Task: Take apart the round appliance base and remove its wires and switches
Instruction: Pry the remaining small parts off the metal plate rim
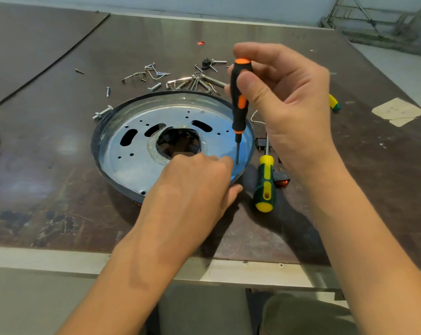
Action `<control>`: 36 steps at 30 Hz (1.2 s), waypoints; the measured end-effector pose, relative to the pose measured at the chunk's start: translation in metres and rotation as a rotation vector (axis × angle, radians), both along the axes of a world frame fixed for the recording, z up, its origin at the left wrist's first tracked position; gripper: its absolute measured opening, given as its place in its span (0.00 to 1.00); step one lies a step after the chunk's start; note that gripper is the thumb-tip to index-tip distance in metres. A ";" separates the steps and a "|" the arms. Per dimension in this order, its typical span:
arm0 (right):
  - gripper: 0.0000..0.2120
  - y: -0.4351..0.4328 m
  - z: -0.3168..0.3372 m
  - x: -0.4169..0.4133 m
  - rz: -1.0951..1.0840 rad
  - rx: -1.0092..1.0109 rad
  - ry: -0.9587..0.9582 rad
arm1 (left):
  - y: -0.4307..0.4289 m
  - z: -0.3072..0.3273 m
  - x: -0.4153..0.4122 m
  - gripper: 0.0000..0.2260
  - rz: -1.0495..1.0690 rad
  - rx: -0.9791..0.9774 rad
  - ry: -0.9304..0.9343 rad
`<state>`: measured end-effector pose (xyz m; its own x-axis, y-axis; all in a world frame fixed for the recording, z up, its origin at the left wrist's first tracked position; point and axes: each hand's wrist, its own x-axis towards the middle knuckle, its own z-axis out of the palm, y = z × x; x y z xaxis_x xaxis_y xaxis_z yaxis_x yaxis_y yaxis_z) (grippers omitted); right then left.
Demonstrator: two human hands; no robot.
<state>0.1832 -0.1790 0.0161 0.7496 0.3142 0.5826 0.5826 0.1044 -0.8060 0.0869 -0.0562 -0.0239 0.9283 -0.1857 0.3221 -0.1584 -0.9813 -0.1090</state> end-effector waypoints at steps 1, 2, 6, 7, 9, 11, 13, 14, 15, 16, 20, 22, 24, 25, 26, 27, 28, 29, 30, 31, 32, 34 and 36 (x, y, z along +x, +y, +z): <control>0.15 -0.002 0.000 0.001 0.021 -0.002 0.000 | 0.000 -0.001 0.000 0.16 -0.004 0.001 0.001; 0.15 -0.003 0.000 0.001 0.035 -0.003 0.004 | 0.000 -0.001 -0.001 0.16 -0.007 0.002 -0.003; 0.12 0.000 0.000 -0.004 0.007 -0.008 0.015 | 0.000 -0.001 0.000 0.17 -0.005 -0.003 -0.017; 0.11 0.001 0.000 -0.004 -0.023 -0.013 0.000 | 0.001 -0.001 0.000 0.17 -0.006 -0.012 -0.014; 0.12 0.002 0.002 -0.004 -0.074 -0.014 -0.035 | 0.002 -0.002 -0.002 0.17 -0.010 -0.027 -0.006; 0.12 0.000 0.002 -0.002 -0.065 -0.006 -0.040 | 0.003 -0.003 -0.004 0.17 -0.009 -0.041 -0.007; 0.12 -0.003 0.002 0.000 -0.036 0.017 -0.012 | 0.003 -0.003 -0.006 0.18 -0.004 -0.044 -0.009; 0.13 -0.004 0.002 0.000 -0.029 0.038 0.005 | 0.003 -0.003 -0.006 0.18 -0.002 -0.041 -0.007; 0.12 -0.003 0.002 -0.001 -0.031 0.049 0.008 | 0.003 -0.002 -0.006 0.18 0.001 -0.040 -0.004; 0.09 -0.003 0.003 -0.002 -0.034 0.043 -0.001 | 0.004 -0.001 -0.006 0.18 0.006 -0.039 -0.001; 0.07 0.000 0.005 -0.004 -0.094 0.024 -0.037 | 0.003 0.000 -0.007 0.19 0.014 -0.029 0.021; 0.07 -0.003 0.004 -0.001 -0.079 0.030 -0.031 | 0.003 0.001 -0.006 0.19 0.019 -0.024 0.029; 0.09 -0.005 0.003 0.001 -0.048 0.049 0.024 | 0.003 0.002 -0.006 0.18 0.026 -0.016 0.034; 0.10 -0.005 0.003 0.001 -0.047 0.064 0.054 | 0.003 0.002 -0.006 0.18 0.029 -0.015 0.037; 0.10 -0.004 0.003 0.000 -0.056 0.071 0.069 | 0.003 0.002 -0.006 0.19 0.031 -0.018 0.041; 0.09 -0.004 0.003 0.000 -0.073 0.063 0.061 | 0.004 0.003 -0.006 0.19 0.033 -0.022 0.046; 0.08 -0.003 0.003 0.000 -0.097 0.042 0.040 | 0.004 0.003 -0.006 0.19 0.035 -0.025 0.051; 0.09 -0.003 0.003 -0.001 -0.119 0.017 0.016 | 0.004 0.003 -0.005 0.19 0.036 -0.026 0.053; 0.10 -0.004 0.004 0.000 -0.128 0.002 -0.002 | 0.003 0.003 -0.005 0.19 0.037 -0.026 0.054; 0.11 -0.004 0.004 0.000 -0.122 -0.004 -0.013 | 0.003 0.003 -0.005 0.19 0.037 -0.025 0.055; 0.11 -0.006 0.003 0.002 -0.103 -0.003 -0.017 | 0.003 0.004 -0.005 0.19 0.037 -0.022 0.055; 0.13 -0.007 0.002 0.002 -0.053 0.025 0.023 | 0.003 0.005 -0.005 0.19 0.037 -0.021 0.054; 0.12 -0.006 0.002 0.001 -0.046 0.047 0.065 | 0.003 0.005 -0.005 0.19 0.038 -0.028 0.057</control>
<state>0.1837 -0.1846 0.0185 0.7994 0.2517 0.5455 0.5342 0.1175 -0.8371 0.0815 -0.0534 -0.0188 0.9515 -0.1413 0.2733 -0.1258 -0.9893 -0.0735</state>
